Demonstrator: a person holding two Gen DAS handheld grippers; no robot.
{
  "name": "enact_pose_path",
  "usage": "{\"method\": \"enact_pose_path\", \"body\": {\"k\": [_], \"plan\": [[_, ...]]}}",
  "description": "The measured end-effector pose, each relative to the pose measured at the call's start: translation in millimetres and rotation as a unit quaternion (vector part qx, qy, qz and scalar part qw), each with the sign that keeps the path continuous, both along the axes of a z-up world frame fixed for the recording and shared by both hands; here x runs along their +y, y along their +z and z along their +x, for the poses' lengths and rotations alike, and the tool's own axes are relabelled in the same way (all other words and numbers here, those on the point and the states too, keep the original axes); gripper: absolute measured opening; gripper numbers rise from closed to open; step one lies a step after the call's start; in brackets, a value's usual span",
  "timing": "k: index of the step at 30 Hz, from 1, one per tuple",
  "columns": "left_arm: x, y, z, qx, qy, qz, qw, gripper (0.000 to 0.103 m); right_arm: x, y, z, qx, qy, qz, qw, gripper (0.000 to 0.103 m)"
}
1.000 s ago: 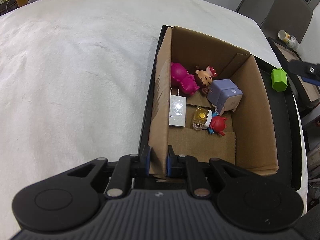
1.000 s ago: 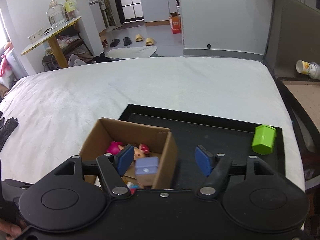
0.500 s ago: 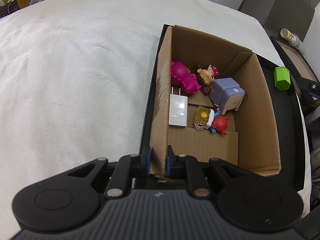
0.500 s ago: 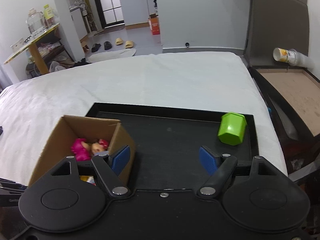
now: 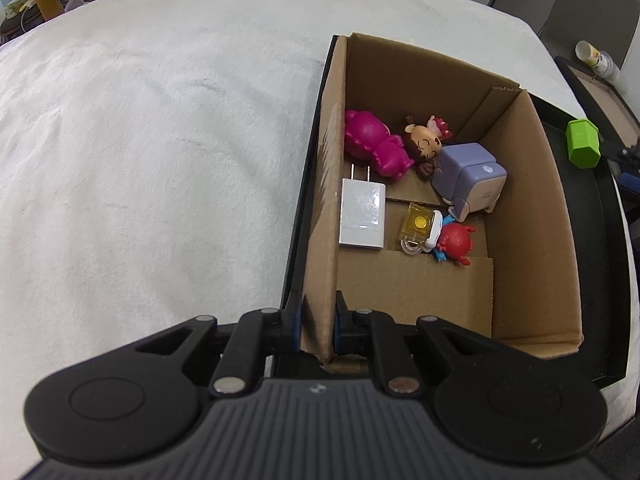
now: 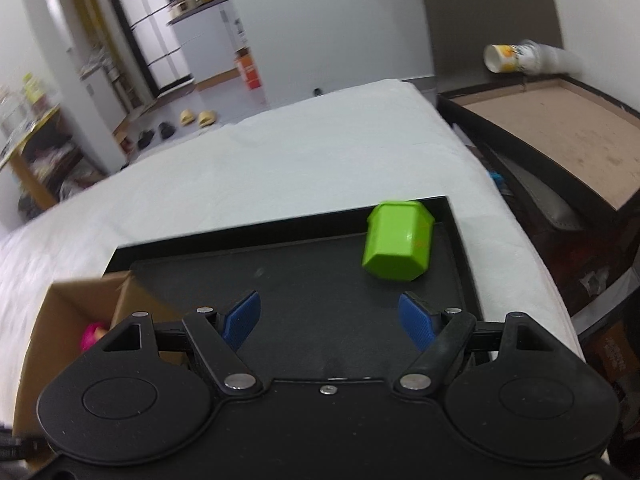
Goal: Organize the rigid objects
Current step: 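Move the right tool toward the green hexagonal box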
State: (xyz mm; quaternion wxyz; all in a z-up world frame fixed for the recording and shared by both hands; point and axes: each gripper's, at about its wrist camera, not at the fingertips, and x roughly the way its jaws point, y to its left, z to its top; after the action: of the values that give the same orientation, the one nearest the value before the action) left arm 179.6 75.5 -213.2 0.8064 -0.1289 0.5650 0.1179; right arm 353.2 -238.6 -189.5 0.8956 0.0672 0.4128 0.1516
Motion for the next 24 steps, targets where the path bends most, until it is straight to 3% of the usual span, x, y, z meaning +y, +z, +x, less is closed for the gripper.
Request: {"method": "enact_pose_path", "body": {"k": [11, 24], "plan": [[-4.5, 3.5, 2.4, 0.012, -0.003, 0.010, 0.9999, 0.012, -16.6, -31.8, 41.0, 0.039, -0.049, 0.061, 0.996, 0.071], [-10.0, 12.5, 2.9, 0.019, -0.007, 0.024, 0.9995, 0.011, -30.0, -54.2, 58.3, 0.055, -0.088, 0.091, 0.990, 0.069]]}}
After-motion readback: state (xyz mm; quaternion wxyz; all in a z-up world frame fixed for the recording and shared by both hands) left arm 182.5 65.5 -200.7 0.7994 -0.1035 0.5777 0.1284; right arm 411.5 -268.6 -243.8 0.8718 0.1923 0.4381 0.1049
